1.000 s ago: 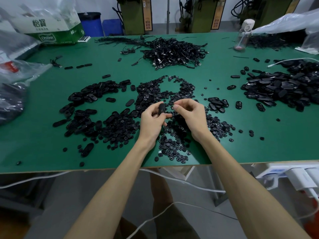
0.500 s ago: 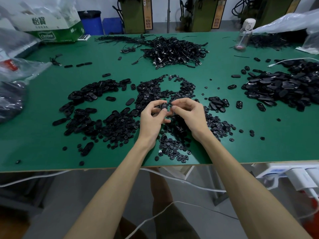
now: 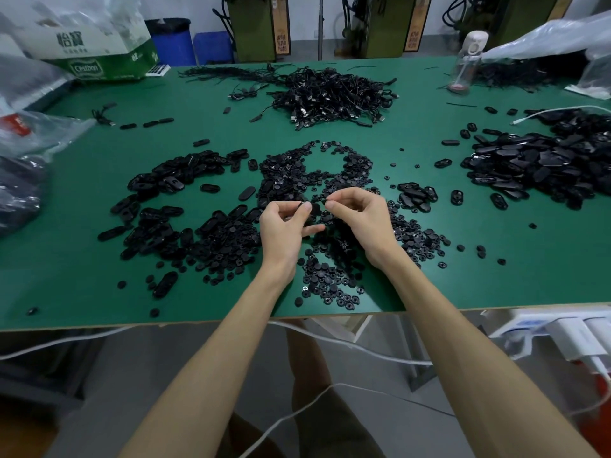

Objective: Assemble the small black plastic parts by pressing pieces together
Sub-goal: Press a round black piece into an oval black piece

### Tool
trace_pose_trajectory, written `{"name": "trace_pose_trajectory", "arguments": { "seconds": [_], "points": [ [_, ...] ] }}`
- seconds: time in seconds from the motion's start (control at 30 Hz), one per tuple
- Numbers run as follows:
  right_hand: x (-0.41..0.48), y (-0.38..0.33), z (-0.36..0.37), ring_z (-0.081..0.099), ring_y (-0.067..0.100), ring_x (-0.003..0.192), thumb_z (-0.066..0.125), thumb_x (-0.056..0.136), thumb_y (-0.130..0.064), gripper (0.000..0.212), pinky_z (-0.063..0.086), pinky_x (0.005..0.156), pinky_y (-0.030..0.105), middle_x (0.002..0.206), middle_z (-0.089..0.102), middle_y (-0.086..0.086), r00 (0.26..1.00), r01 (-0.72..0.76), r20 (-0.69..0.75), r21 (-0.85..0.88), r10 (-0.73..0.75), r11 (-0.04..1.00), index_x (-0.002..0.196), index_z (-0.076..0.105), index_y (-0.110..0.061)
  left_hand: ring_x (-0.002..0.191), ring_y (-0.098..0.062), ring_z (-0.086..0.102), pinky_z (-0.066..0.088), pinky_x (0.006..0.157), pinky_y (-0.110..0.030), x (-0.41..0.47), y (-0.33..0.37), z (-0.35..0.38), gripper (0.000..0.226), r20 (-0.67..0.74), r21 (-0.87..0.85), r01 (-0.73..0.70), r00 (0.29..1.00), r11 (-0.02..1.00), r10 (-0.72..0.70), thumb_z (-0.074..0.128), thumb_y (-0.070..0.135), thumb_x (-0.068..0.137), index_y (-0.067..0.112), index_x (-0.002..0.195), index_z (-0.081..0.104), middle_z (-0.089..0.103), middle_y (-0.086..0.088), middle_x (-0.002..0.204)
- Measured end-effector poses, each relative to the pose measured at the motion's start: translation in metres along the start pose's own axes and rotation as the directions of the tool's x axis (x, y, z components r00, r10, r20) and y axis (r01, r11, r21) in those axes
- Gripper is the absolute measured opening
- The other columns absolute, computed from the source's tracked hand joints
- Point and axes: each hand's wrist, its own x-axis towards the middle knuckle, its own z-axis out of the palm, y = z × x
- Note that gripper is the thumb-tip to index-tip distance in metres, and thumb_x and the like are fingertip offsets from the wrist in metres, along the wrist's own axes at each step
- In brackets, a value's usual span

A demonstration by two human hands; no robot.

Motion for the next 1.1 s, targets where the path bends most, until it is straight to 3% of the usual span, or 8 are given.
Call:
{"name": "trace_pose_trajectory", "arguments": {
  "seconds": [0.43,0.67,0.87,0.97,1.1],
  "points": [
    [-0.0050,-0.0080,0.0068,0.063,0.006,0.072,0.081,0.089,-0.018,0.007,0.052,0.073,0.022,0.078,0.075,-0.002,0.997,-0.029,0.064,-0.108,0.036,0.994,0.093,0.079,-0.013,0.075,-0.017,0.077,0.063,0.067,-0.029,-0.0010,0.0035,-0.0007,0.005,0.031,-0.033,0.032,0.999,0.999,-0.031,0.068,-0.001,0.096,-0.006,0.096,0.065,0.067,-0.014,0.097],
    [-0.0053,-0.0091,0.0073,0.060,0.004,0.069,0.081,0.088,-0.020,0.007,0.048,0.068,0.018,0.075,0.073,-0.004,0.998,-0.041,0.049,-0.136,0.048,0.990,0.092,0.079,-0.015,0.073,-0.016,0.077,0.062,0.068,-0.028,-0.0017,0.0045,-0.0007,0.008,0.033,-0.014,0.038,0.999,0.999,-0.037,0.069,-0.001,0.095,-0.006,0.099,0.066,0.068,-0.014,0.096],
    [-0.0053,-0.0076,0.0063,0.061,0.003,0.069,0.083,0.087,-0.022,0.008,0.050,0.068,0.022,0.075,0.073,-0.006,0.999,-0.032,0.034,-0.165,0.038,0.986,0.085,0.075,-0.024,0.079,-0.020,0.077,0.062,0.076,-0.029,-0.0016,0.0043,-0.0020,0.016,0.074,-0.007,0.040,0.996,0.999,-0.039,0.072,-0.002,0.092,-0.012,0.103,0.065,0.071,-0.016,0.094],
    [-0.0062,-0.0078,0.0052,0.061,0.008,0.072,0.083,0.087,-0.019,0.008,0.053,0.072,0.029,0.078,0.073,0.000,1.000,-0.019,0.016,-0.150,0.022,0.988,0.085,0.075,-0.018,0.084,-0.023,0.078,0.062,0.080,-0.028,-0.0017,0.0039,-0.0023,0.019,0.106,-0.009,0.045,0.993,0.999,-0.043,0.074,-0.003,0.091,-0.013,0.104,0.065,0.072,-0.016,0.095],
    [-0.0072,-0.0091,0.0033,0.055,0.005,0.068,0.083,0.085,-0.015,0.009,0.048,0.069,0.026,0.074,0.068,-0.004,0.999,0.023,-0.026,-0.140,-0.027,0.990,0.081,0.075,-0.017,0.085,-0.025,0.078,0.061,0.080,-0.026,-0.0015,0.0026,-0.0027,0.019,0.122,-0.031,0.041,0.992,0.999,-0.037,0.075,-0.004,0.090,-0.011,0.103,0.064,0.071,-0.019,0.100]
  ]
}}
